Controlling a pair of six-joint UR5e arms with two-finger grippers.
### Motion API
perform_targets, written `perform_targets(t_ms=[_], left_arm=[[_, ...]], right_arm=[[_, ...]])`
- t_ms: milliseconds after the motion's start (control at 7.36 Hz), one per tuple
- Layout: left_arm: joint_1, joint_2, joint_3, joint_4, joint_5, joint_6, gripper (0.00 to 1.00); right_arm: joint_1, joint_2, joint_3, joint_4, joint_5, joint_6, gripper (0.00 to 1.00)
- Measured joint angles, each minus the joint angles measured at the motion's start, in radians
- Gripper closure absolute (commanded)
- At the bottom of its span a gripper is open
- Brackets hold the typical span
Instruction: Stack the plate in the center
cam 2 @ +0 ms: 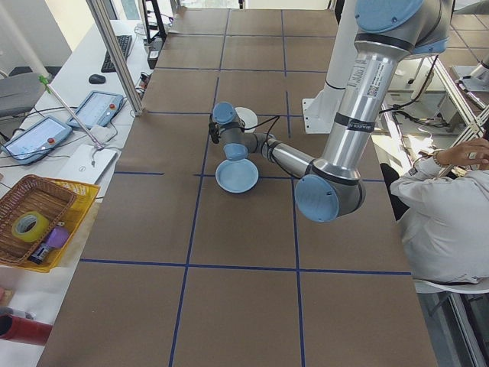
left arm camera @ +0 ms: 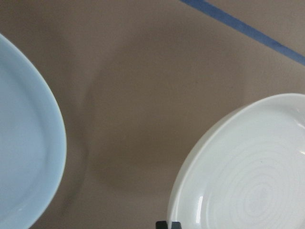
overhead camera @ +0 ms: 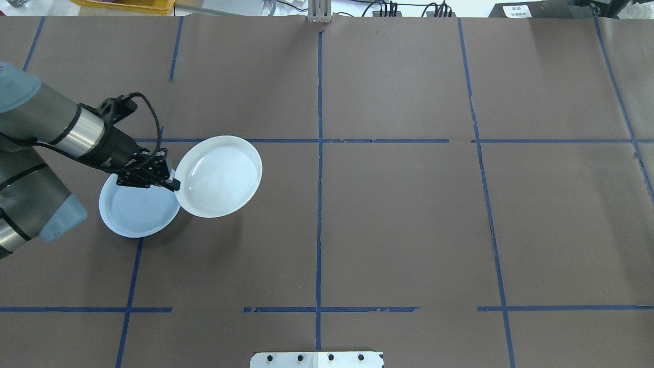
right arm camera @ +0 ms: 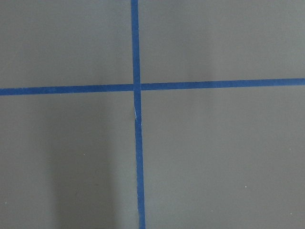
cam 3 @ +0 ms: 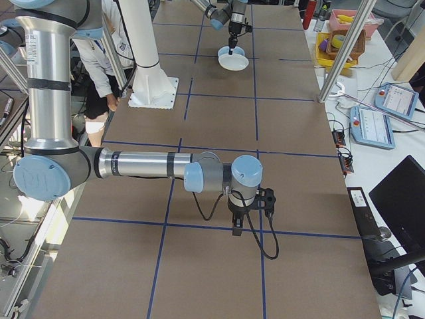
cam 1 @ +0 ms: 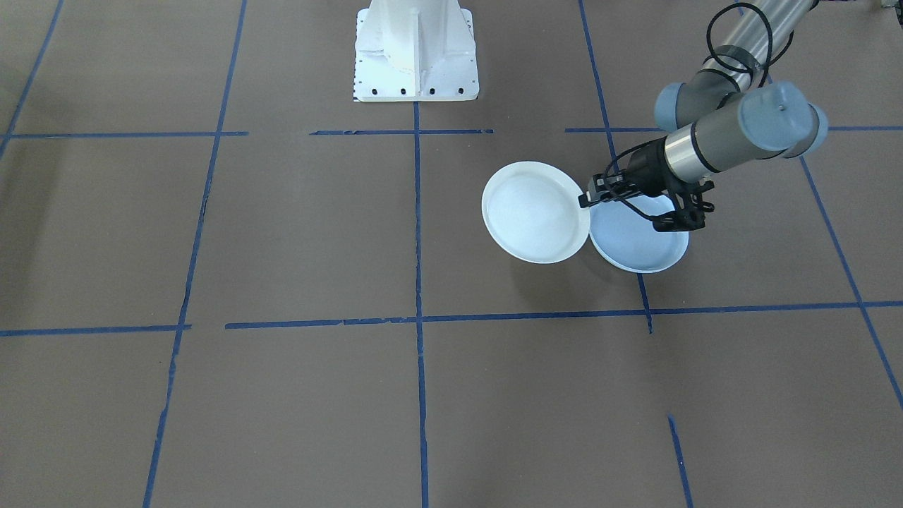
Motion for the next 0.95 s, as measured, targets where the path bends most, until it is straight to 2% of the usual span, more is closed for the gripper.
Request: perform_targets(t_ms=[136,408,951], left_arm=[[-0.056,0.067,-0.001,-0.023,-0.033,0.097,1.0],[-0.121,0.182,0.013,-0.039,-0.056,0.279,1.0],[-0.138,0.202,0.106,-0.036,-0.05,0.358,1.0]], right_arm=[[0.0,0.0,0.0,0.0,0.0,0.0,0.0],[0.0,0.0,0.0,0.001,0.0,0.001,0.0],[0.0,0.0,0.0,0.001,0.0,0.0,0.0]])
